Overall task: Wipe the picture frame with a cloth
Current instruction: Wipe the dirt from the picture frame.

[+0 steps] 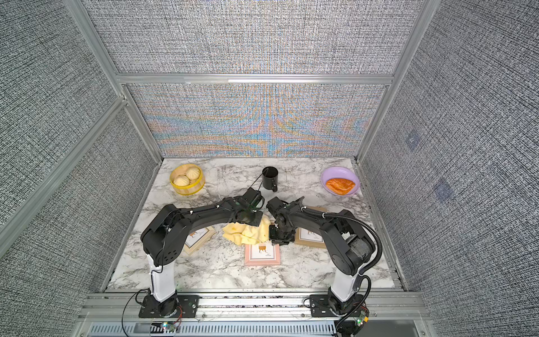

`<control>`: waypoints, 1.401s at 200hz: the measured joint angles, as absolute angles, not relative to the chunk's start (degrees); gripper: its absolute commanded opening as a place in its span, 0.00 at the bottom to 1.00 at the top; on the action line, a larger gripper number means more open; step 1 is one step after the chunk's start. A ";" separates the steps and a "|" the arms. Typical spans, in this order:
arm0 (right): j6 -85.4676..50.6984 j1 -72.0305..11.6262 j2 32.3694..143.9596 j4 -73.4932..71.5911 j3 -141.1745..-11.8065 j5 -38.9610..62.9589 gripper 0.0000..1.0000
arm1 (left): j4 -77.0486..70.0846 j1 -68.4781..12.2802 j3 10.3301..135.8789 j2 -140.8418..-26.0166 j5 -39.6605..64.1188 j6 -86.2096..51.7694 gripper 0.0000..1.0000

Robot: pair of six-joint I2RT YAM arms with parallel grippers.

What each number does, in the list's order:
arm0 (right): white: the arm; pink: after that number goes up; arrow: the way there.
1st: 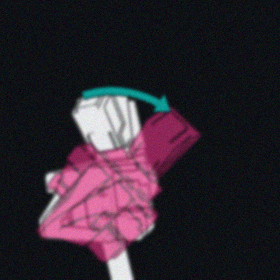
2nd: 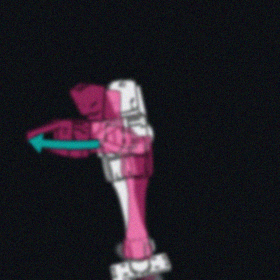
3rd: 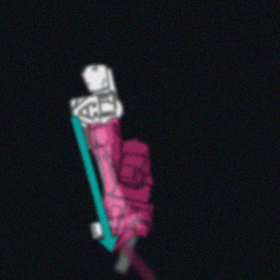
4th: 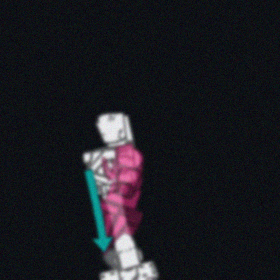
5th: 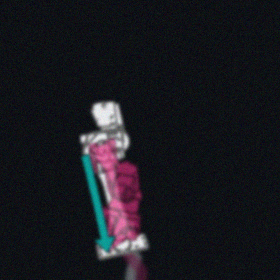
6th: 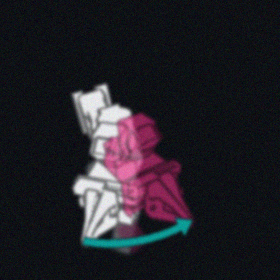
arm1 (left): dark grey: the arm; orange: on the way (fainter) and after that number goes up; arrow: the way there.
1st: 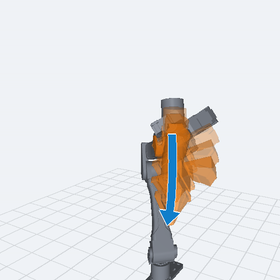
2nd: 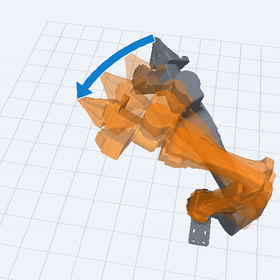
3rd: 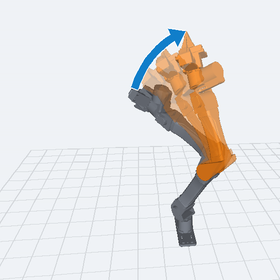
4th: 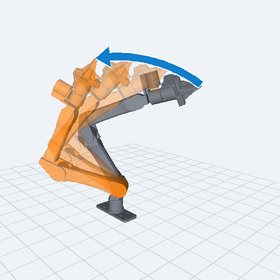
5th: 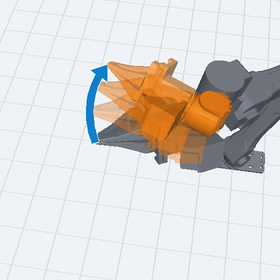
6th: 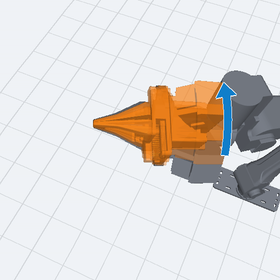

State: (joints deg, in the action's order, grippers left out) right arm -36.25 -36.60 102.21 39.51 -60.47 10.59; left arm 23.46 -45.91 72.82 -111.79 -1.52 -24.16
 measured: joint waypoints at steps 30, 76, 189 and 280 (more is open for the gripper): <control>-35.92 -36.56 103.02 40.69 -61.63 10.55 0.12 | 23.38 -46.15 72.97 -111.92 0.10 -23.92 0.00; -35.83 -36.45 103.18 42.06 -62.22 10.37 0.12 | 29.15 -46.57 70.15 -107.92 4.78 -23.64 0.00; -37.21 -36.71 103.22 42.44 -63.09 9.47 0.12 | 45.89 -39.97 71.09 -94.85 -3.53 -20.62 0.00; -37.52 -37.19 104.03 43.22 -63.72 8.69 0.12 | 35.66 -44.12 74.32 -107.68 8.95 -26.09 0.00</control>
